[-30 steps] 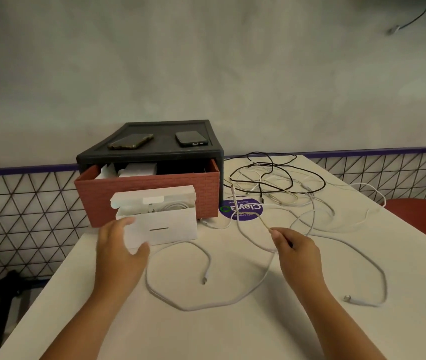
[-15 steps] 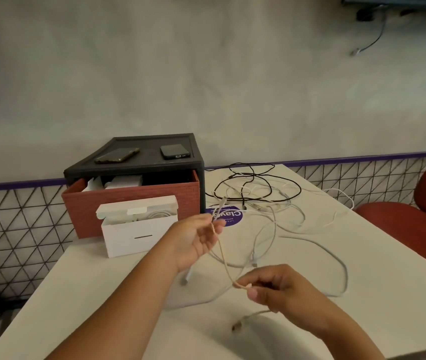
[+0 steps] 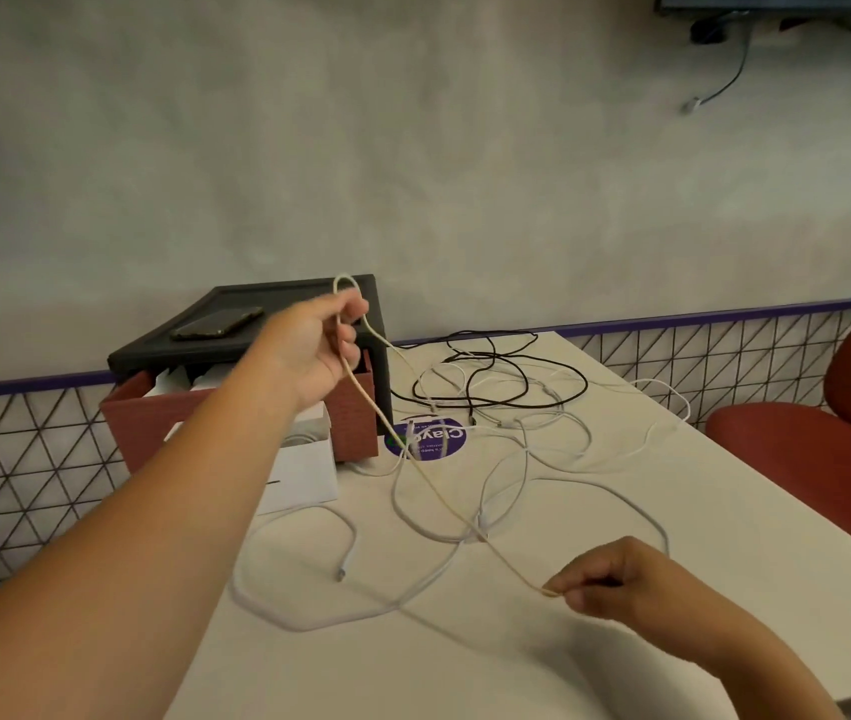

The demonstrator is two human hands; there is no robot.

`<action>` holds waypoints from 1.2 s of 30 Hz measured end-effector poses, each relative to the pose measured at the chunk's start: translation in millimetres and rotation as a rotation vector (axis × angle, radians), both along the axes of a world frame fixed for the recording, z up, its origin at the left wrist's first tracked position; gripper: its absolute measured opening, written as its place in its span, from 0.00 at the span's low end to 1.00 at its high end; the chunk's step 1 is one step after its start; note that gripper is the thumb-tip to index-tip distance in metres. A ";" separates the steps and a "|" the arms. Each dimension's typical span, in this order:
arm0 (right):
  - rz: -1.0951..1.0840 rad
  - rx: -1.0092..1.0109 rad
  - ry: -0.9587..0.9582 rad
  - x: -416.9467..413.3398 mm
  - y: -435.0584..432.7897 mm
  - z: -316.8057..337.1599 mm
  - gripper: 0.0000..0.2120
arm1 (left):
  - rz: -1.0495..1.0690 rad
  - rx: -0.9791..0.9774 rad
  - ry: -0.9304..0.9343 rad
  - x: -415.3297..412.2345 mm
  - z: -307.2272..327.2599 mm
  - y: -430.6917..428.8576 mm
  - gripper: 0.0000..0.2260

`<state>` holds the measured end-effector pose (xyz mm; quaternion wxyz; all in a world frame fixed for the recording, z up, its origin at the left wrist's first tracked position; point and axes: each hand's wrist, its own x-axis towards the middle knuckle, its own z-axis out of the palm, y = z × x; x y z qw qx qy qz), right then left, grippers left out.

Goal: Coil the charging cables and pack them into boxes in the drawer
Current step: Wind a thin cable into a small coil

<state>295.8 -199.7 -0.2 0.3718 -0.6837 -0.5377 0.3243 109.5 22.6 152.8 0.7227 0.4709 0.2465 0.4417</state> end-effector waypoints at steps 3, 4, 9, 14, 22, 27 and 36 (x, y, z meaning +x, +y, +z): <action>-0.223 0.186 0.070 12.8 -6.8 0.0 0.16 | 0.035 0.090 -0.018 -9.3 17.2 0.4 0.09; -0.351 0.301 0.081 16.9 -8.3 0.3 0.15 | 0.045 0.113 -0.023 -13.4 21.5 0.5 0.10; -0.777 0.684 0.180 42.3 -20.4 5.7 0.08 | 0.076 0.127 -0.027 -33.5 26.1 -3.5 0.10; -1.035 0.812 0.459 57.9 -27.0 14.5 0.08 | 0.070 0.092 0.006 -54.4 4.0 -12.3 0.09; -1.363 0.835 0.640 74.7 -28.7 -4.4 0.10 | 0.123 0.113 0.081 -92.2 -42.2 -30.9 0.10; -1.385 0.749 0.211 77.4 -31.3 -17.9 0.07 | 0.168 0.032 0.004 -128.7 -64.3 -33.1 0.11; -1.262 0.608 -0.047 76.2 -23.9 -31.1 0.07 | 0.302 0.004 -0.015 -164.0 -88.5 -25.7 0.09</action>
